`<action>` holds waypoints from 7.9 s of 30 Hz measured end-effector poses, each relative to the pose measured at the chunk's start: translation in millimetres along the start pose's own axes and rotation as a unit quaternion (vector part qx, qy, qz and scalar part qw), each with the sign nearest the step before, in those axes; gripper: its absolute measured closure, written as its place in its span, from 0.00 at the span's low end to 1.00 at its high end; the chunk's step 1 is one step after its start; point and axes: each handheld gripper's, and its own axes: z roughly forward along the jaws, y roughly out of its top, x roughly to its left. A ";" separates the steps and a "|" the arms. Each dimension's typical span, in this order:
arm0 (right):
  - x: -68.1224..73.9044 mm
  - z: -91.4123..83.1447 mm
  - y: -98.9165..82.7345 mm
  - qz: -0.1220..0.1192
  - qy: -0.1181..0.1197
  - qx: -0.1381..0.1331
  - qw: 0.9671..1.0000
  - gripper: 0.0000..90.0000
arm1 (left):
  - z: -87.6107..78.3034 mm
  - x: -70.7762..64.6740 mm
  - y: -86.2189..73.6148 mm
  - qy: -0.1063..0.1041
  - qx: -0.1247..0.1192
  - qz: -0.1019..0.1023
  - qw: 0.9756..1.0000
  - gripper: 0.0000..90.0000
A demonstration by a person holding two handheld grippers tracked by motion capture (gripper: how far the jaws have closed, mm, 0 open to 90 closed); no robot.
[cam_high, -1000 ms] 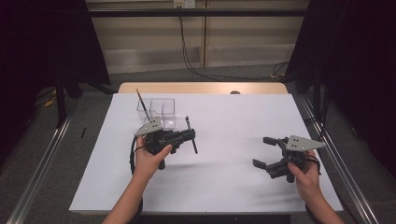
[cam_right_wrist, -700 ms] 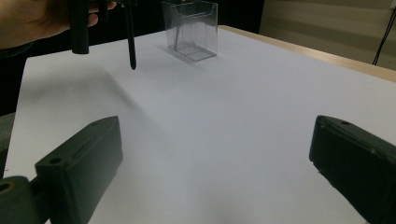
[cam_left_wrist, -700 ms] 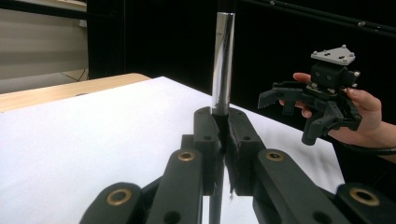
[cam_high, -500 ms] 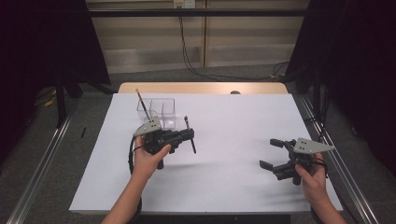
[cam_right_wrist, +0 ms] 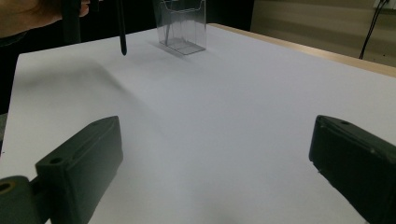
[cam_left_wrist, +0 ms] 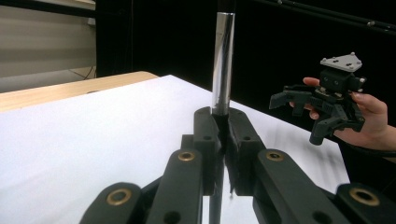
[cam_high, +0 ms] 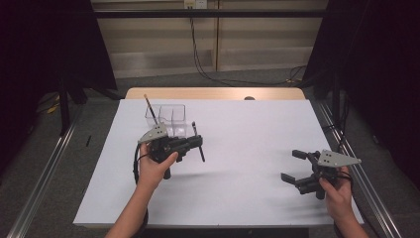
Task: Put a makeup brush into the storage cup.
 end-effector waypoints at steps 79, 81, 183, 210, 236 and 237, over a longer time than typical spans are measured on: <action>-2.1 -8.7 -1.2 -0.010 -0.004 0.002 1.000 0.02 | -65.8 37.5 46.2 0.098 0.000 -0.002 0.995 0.93; -1.7 -9.2 -1.5 -0.011 -0.005 0.002 1.000 0.02 | -66.7 38.0 47.5 0.099 -0.001 0.000 0.995 0.93; 3.3 -11.2 -1.7 -0.015 0.008 -0.005 1.000 0.02 | -69.2 103.0 111.9 0.227 0.001 0.001 0.974 0.93; 3.5 -6.8 -1.8 -0.019 0.017 -0.002 1.000 0.02 | -74.7 117.1 107.4 0.272 0.004 0.000 0.962 0.93; 3.3 -7.8 -1.5 -0.021 0.018 -0.005 1.000 0.02 | -72.2 120.7 87.1 0.281 0.010 -0.007 0.960 0.93; 3.2 -7.7 -1.6 -0.020 0.018 -0.004 1.000 0.02 | -72.1 120.8 86.7 0.281 0.011 -0.007 0.960 0.93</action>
